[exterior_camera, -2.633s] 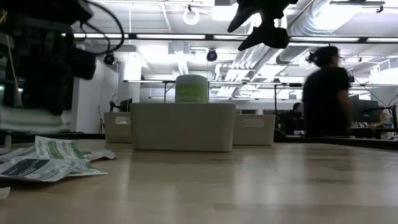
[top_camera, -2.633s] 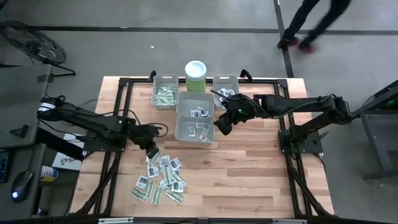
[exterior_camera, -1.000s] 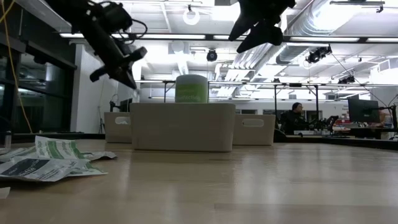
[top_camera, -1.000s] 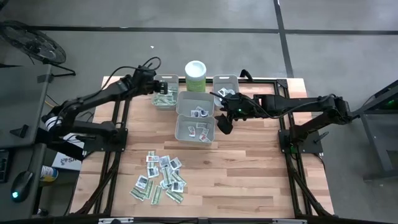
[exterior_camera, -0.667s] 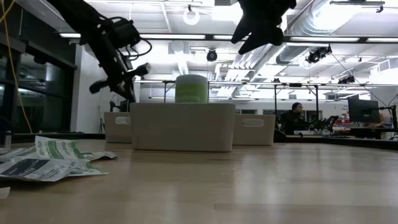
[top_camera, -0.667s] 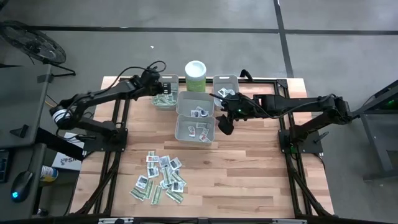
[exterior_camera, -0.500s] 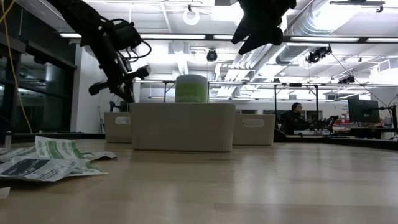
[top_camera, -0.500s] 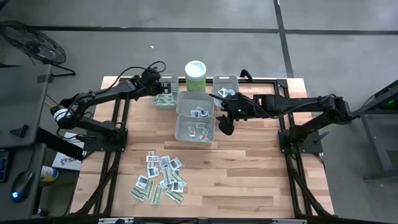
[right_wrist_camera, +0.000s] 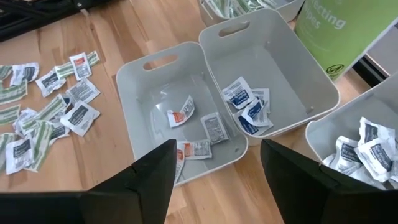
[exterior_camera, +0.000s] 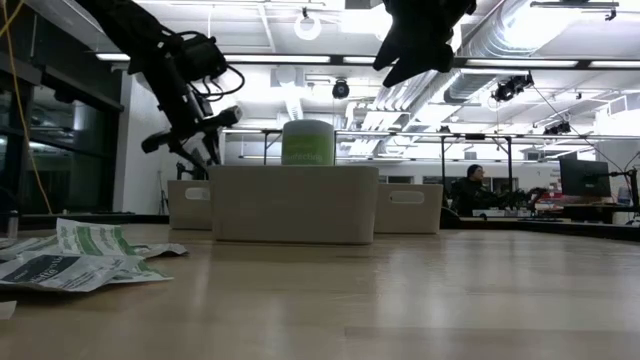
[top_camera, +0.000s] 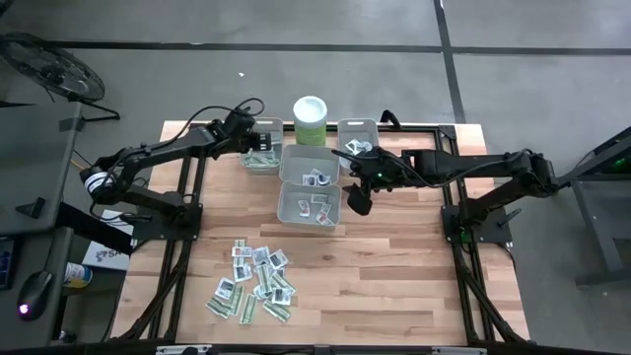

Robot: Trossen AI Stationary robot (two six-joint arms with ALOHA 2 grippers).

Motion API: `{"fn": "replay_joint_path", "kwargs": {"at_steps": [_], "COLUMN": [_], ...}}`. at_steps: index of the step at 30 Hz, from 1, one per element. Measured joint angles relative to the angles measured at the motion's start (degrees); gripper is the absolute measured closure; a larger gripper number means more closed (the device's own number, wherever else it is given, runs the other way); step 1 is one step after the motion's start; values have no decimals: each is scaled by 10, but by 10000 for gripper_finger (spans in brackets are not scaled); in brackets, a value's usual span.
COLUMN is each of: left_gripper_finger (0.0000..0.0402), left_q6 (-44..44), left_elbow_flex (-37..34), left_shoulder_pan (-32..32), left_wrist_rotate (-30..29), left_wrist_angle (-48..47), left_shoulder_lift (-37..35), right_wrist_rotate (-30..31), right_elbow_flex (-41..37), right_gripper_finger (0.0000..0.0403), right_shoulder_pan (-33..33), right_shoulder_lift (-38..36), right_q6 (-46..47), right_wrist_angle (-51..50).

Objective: Pick & Place First Aid Supplies
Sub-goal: Put the ointment pack into the bottom center bin

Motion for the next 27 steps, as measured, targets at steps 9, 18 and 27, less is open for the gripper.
{"fn": "replay_joint_path", "kwargs": {"at_steps": [9,18,27], "left_gripper_finger": [248,248,248], "left_q6": [81,108,64], "left_elbow_flex": [0,1,-2], "left_shoulder_pan": [-8,-88,-251], "left_wrist_rotate": [58,23,-48], "left_wrist_angle": [-45,-140,-248], "left_shoulder_lift": [-71,-181,-262], "right_wrist_rotate": [-30,-68,-66], "right_elbow_flex": [0,0,5], "right_gripper_finger": [179,203,230], "right_shoulder_pan": [0,9,52], "right_shoulder_lift": [0,21,89], "right_q6": [4,4,4], "right_wrist_angle": [35,143,280]}}
